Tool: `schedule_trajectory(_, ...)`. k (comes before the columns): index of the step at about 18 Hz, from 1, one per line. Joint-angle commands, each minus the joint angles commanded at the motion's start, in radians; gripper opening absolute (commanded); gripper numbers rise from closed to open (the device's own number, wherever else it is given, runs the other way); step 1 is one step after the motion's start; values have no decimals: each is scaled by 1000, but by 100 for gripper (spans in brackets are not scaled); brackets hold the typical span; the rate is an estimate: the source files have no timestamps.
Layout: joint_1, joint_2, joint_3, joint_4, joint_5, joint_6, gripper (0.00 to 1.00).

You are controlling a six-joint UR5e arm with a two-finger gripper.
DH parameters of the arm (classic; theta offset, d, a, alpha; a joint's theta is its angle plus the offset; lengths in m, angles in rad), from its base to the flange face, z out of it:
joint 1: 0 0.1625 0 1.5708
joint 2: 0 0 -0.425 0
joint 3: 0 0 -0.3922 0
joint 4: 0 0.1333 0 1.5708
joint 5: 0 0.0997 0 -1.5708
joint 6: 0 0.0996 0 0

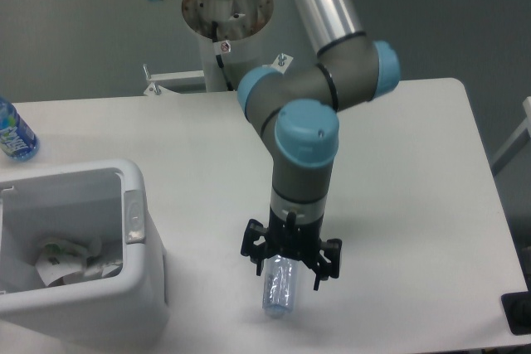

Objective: Place the trash in the trash can
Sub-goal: 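Lower the gripper around the bottle cap end and close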

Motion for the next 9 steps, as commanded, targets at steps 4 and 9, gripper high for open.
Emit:
schedule_trajectory(4, -2, -12, -38, 2, -6, -43, 100)
schedule_trajectory(9, -8, -61, -18, 11, -6, -107, 100)
